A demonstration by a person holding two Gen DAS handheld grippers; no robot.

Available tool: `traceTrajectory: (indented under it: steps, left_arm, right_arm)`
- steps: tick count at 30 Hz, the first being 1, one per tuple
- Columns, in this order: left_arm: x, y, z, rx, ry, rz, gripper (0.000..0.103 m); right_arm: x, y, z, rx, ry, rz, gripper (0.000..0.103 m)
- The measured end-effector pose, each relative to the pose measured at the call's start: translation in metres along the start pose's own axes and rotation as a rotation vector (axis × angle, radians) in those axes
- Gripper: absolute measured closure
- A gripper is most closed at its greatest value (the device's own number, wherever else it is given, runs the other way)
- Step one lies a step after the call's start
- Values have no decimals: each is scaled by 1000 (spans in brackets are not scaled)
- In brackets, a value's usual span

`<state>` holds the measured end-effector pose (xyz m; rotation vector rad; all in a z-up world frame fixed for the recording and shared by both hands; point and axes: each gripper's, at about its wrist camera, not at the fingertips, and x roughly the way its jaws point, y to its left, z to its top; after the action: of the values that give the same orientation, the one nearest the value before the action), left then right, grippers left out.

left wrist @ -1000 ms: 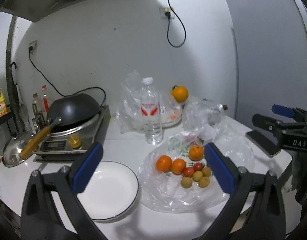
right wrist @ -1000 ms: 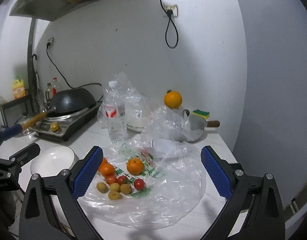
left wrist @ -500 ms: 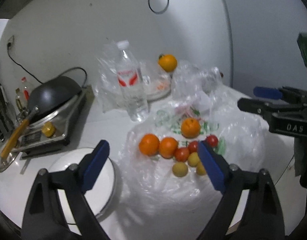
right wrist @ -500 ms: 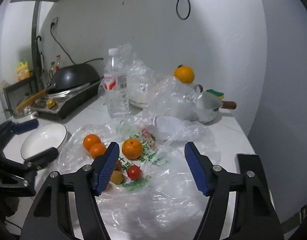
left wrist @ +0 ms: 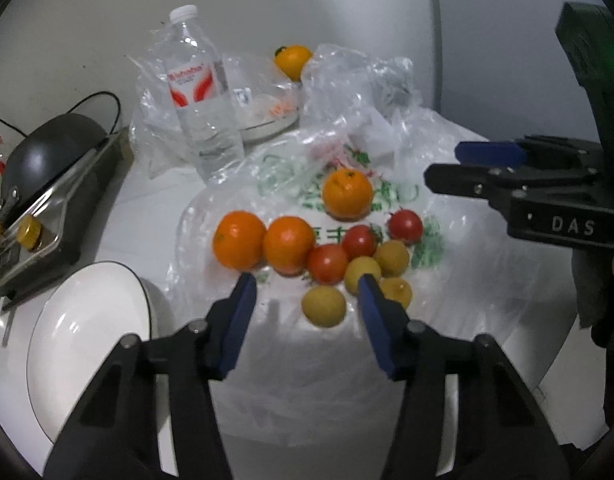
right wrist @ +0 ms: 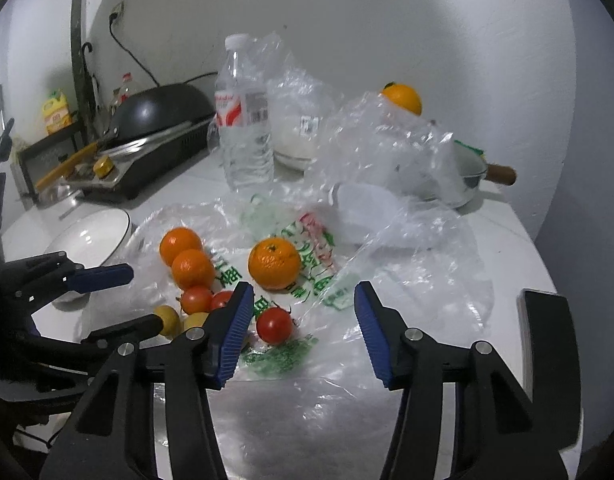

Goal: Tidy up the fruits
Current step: 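Move both grippers down toward the fruit on the plastic bag, then grasp a small yellow fruit with the left gripper while the right gripper grasps a red cherry tomato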

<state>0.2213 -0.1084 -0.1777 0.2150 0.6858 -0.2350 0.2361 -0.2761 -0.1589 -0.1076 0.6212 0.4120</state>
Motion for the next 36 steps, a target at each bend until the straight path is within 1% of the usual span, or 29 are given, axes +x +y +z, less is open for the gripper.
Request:
traceTrajectory:
  steps: [1, 6, 7, 9, 12, 16, 17, 18, 21, 22, 27, 36]
  left_arm:
    - [1, 0, 0, 4, 3, 2, 51]
    - [12, 1, 0, 8, 36, -4, 64]
    - [13, 1, 1, 8, 41, -10, 64]
    - [15, 0, 1, 12, 50, -16, 66]
    - [20, -2, 1, 19, 68, -26, 70]
    - [24, -3, 0, 16, 86, -36, 70]
    - [25, -3, 0, 13, 90, -40, 72]
    - [26, -3, 0, 13, 94, -42, 75]
    - [26, -4, 0, 18, 96, -42, 76]
    - [26, -4, 0, 18, 95, -44, 76]
    - [24, -3, 0, 10, 89, -52, 76]
    - [7, 5, -2, -1, 36, -61, 76]
  right_arm:
    - [4, -1, 0, 7, 13, 6, 48]
    - [19, -1, -1, 23, 70, 47, 48]
    - [22, -1, -1, 24, 82, 56, 49]
    - [27, 1, -1, 24, 101, 69, 62]
    - [33, 1, -2, 24, 124, 94, 63]
    - [40, 2, -3, 24, 153, 119, 63]
    - [41, 2, -3, 23, 158, 124, 63]
    - [42, 2, -3, 20, 164, 128, 64]
    - [47, 3, -4, 15, 188, 135, 74]
    - [48, 3, -4, 12, 192, 138, 75]
    - [49, 4, -4, 1, 194, 140, 75]
    - [29, 7, 3, -10, 128, 101, 76]
